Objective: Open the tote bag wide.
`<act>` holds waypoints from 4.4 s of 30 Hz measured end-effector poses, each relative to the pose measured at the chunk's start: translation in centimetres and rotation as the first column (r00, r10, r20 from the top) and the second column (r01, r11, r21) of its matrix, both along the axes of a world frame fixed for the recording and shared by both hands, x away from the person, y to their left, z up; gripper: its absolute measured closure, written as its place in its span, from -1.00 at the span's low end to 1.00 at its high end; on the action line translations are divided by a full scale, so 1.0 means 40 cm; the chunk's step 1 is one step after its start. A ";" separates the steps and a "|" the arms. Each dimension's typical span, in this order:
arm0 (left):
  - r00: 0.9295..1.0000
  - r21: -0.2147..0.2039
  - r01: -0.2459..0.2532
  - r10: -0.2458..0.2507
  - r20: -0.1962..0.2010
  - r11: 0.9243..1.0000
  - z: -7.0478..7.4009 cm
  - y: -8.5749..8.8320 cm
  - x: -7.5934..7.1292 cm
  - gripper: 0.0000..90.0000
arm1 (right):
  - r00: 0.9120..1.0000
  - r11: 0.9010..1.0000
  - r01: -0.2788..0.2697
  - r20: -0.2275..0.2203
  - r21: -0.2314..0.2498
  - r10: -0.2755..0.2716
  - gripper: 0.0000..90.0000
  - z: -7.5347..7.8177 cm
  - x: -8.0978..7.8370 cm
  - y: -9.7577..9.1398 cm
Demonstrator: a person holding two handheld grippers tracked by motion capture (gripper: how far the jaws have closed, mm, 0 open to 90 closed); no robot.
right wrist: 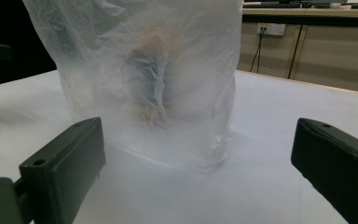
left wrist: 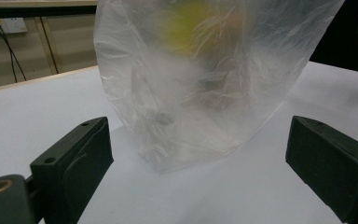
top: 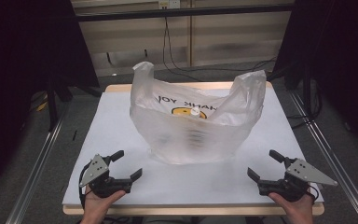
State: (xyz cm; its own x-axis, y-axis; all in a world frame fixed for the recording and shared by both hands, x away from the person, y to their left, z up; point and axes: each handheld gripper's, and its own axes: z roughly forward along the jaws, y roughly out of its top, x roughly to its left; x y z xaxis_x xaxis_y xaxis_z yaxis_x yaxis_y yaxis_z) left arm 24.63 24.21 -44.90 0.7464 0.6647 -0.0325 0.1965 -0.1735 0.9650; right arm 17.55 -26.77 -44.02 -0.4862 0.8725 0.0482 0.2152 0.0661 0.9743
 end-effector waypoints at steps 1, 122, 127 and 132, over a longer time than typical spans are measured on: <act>1.000 -0.003 -0.003 0.003 -0.002 1.000 0.000 0.000 0.000 -0.84 | 1.000 1.000 -0.006 -0.004 -0.005 0.006 -0.93 -0.001 0.002 -0.002; 0.949 -0.060 0.313 -0.310 0.055 0.948 0.443 -0.268 0.213 1.00 | 0.949 0.949 -0.314 -0.008 0.003 0.314 1.00 0.421 0.293 0.178; 0.956 -0.028 0.292 -0.291 0.039 0.956 0.421 -0.268 0.226 1.00 | 0.951 0.951 -0.307 -0.031 -0.018 0.307 1.00 0.397 0.302 0.187; 0.957 -0.007 0.291 -0.291 0.010 0.957 0.397 -0.274 0.238 1.00 | 0.949 0.949 -0.314 -0.046 -0.030 0.312 1.00 0.374 0.310 0.196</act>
